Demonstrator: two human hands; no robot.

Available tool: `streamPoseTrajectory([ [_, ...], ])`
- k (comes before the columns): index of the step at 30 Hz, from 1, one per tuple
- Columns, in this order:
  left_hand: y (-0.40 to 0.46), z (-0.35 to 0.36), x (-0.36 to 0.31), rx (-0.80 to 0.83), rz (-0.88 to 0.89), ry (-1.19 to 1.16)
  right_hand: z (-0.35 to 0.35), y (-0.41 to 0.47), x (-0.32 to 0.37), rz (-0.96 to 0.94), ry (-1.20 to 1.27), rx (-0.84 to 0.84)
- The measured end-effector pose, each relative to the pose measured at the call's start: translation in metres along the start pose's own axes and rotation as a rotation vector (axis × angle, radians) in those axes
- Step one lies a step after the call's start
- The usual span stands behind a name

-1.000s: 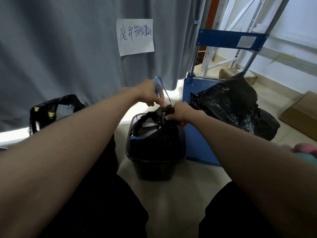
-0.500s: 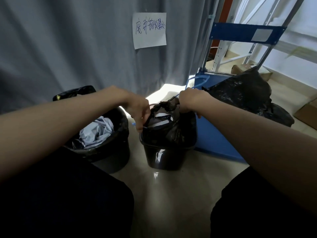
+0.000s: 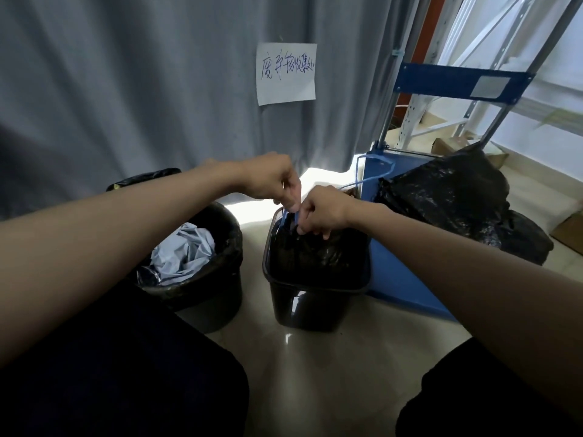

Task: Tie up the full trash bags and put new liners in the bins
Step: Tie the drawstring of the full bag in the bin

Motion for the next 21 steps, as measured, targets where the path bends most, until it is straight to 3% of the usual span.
streamPoseTrajectory([
  [4,0.004,-0.007,0.002,-0.034,-0.009,0.014,0.010,0.007,-0.011,-0.017,-0.093,-0.062],
  [8,0.004,-0.021,0.002,-0.117,0.012,-0.035,0.026,0.010,-0.032,0.058,-0.345,-0.041],
  [12,0.006,-0.034,-0.001,-0.257,0.032,-0.168,0.027,0.011,-0.044,0.117,-0.321,0.040],
  [16,0.012,-0.041,-0.004,-0.395,0.024,-0.213,-0.003,0.009,-0.031,0.073,0.142,-0.078],
  [21,0.022,-0.040,-0.013,-0.421,0.047,-0.201,-0.030,-0.003,-0.010,-0.051,0.631,-0.177],
])
Point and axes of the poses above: each hand's wrist, its own y-axis towards the middle knuckle, its own z-axis out of the palm, x = y × z, the point moved 6 cm from there along y, towards the middle knuckle, and after that the axes turned 12 degrees about z, right-handed, at the moved point
